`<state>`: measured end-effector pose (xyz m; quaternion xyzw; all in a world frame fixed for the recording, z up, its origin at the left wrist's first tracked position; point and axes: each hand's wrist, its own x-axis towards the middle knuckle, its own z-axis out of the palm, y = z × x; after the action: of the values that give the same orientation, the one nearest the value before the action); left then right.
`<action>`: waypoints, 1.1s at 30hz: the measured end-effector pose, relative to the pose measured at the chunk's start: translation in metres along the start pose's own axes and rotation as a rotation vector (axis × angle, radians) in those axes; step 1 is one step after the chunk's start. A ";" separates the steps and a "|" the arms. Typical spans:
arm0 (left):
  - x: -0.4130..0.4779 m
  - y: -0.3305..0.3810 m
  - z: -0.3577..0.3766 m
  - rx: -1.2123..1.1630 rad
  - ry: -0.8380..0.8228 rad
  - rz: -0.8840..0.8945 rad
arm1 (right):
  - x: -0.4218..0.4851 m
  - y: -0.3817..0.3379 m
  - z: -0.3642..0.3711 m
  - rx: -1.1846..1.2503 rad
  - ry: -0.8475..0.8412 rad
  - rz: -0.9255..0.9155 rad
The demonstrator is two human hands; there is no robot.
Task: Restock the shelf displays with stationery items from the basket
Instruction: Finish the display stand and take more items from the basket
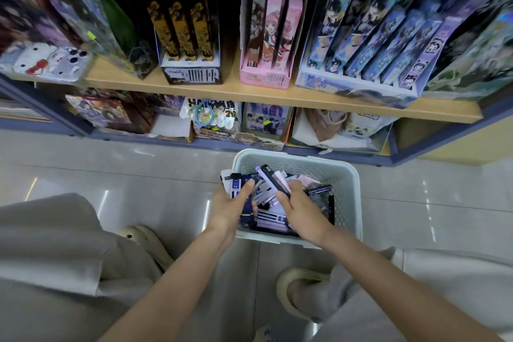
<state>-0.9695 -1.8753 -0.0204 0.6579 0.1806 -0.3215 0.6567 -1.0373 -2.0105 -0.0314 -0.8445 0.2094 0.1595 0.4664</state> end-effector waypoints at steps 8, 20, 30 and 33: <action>-0.023 0.037 0.007 -0.134 -0.056 0.035 | -0.025 -0.053 -0.010 -0.280 0.135 -0.201; -0.060 0.110 -0.016 -0.102 -0.036 0.226 | -0.049 -0.118 -0.039 0.136 0.184 -0.274; -0.078 0.198 -0.040 -0.078 -0.140 0.449 | -0.064 -0.197 -0.116 0.049 0.216 -0.256; -0.083 0.226 -0.047 -0.071 -0.153 0.523 | -0.071 -0.228 -0.133 -0.148 0.371 -0.366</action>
<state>-0.8718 -1.8307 0.2000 0.6326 -0.0343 -0.1835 0.7517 -0.9738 -2.0012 0.2339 -0.9150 0.1228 -0.0699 0.3780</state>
